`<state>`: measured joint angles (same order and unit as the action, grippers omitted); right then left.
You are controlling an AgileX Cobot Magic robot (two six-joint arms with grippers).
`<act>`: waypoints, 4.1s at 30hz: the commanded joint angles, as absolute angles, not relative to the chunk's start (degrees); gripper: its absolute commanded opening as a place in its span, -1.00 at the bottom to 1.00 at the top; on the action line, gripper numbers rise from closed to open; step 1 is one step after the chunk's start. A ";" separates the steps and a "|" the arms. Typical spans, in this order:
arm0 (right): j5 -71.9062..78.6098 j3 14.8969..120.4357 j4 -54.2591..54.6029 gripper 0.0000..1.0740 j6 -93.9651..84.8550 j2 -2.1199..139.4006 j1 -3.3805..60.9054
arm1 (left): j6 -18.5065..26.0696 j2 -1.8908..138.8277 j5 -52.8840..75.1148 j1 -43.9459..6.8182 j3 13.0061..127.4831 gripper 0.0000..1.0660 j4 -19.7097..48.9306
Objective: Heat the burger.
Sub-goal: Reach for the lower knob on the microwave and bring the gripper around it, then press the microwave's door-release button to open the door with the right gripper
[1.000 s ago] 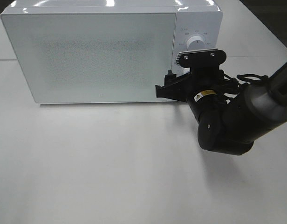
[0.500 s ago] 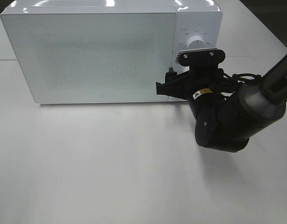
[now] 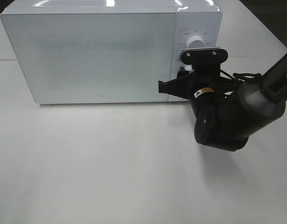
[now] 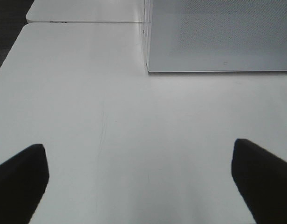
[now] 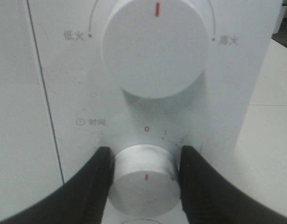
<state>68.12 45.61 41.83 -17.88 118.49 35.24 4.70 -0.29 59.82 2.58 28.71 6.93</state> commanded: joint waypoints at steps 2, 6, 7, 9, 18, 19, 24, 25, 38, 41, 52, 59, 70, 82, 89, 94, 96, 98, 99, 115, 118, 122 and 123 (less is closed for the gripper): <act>67.72 46.52 38.67 -0.92 -18.05 118.32 35.01 | 4.41 -1.60 59.30 2.58 28.53 0.89 7.33; 68.12 46.52 38.45 -0.97 -17.93 118.32 35.01 | 4.41 -1.60 59.30 2.58 28.53 0.89 7.33; 68.12 46.52 38.45 -0.97 -17.93 118.32 35.01 | 4.41 -1.60 59.30 2.58 28.53 0.89 7.33; 68.12 46.52 37.01 -0.97 -17.93 118.32 35.01 | 4.41 -1.60 59.30 2.58 28.53 0.89 7.33; 68.30 46.52 31.17 -0.97 -5.50 118.32 35.01 | 4.41 -1.60 59.30 2.58 28.53 0.89 7.33; 68.35 46.52 28.82 -0.97 2.41 118.32 35.01 | 4.41 -1.60 59.30 2.58 28.53 0.89 7.33; 68.35 46.52 25.38 -0.97 20.86 118.32 35.01 | 4.41 -1.60 59.30 2.58 28.53 0.89 7.33; 68.35 46.52 25.38 -0.97 20.86 118.32 35.01 | 4.41 -1.60 59.30 2.58 28.53 0.89 7.33; 68.30 46.52 22.46 -0.97 70.47 118.32 35.01 | 4.41 -1.60 59.30 2.58 28.53 0.89 7.33; 68.30 46.52 22.46 -0.97 77.01 118.32 35.01 | 4.41 -1.60 59.30 2.58 28.53 0.89 7.33; 68.24 46.52 22.69 -0.96 97.40 118.32 35.01 | 4.41 -1.60 59.30 2.58 28.53 0.89 7.33; 68.53 46.52 22.69 -0.95 95.45 118.32 35.01 | 4.41 -1.60 59.30 2.58 28.53 0.89 7.33; 70.30 46.52 25.61 -0.77 87.09 118.32 34.95 | 4.41 -1.60 59.30 2.58 28.53 0.89 7.33; 71.68 46.41 32.95 0.23 79.47 118.14 34.95 | 4.41 -1.60 59.30 2.58 28.53 0.89 7.33; 69.67 43.89 33.06 0.42 76.09 116.71 35.01 | 4.41 -1.60 59.30 2.58 28.53 0.89 7.33; 67.90 40.39 33.00 0.41 72.54 114.99 35.07 | 4.41 -1.60 59.30 2.58 28.53 0.89 7.33; 67.15 39.82 32.60 0.41 71.68 114.48 35.07 | 4.41 -1.60 59.30 2.58 28.53 0.89 7.33; 64.40 38.67 30.83 0.41 69.44 113.16 35.07 | 4.41 -1.60 59.30 2.58 28.53 0.89 7.33; 60.73 37.93 29.05 0.41 66.41 111.50 35.07 | 4.41 -1.60 59.30 2.58 28.53 0.89 7.33; 23.66 37.93 25.15 0.41 18.33 99.41 32.20 | 4.41 -1.60 59.30 2.58 28.53 0.89 7.33; 15.99 39.13 25.15 0.41 9.00 98.03 30.60 | 4.41 -1.60 59.30 2.58 28.53 0.88 7.33; 7.68 40.62 25.15 0.41 1.66 97.12 29.11 | 4.41 -1.60 59.30 2.58 28.53 0.88 7.33; 2.86 41.42 25.15 0.41 -2.06 96.60 28.19 | 4.41 -1.60 59.30 2.58 28.53 0.88 7.33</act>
<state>7.79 40.62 25.67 2.35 97.52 28.99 4.70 -0.29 59.82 2.58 28.71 6.93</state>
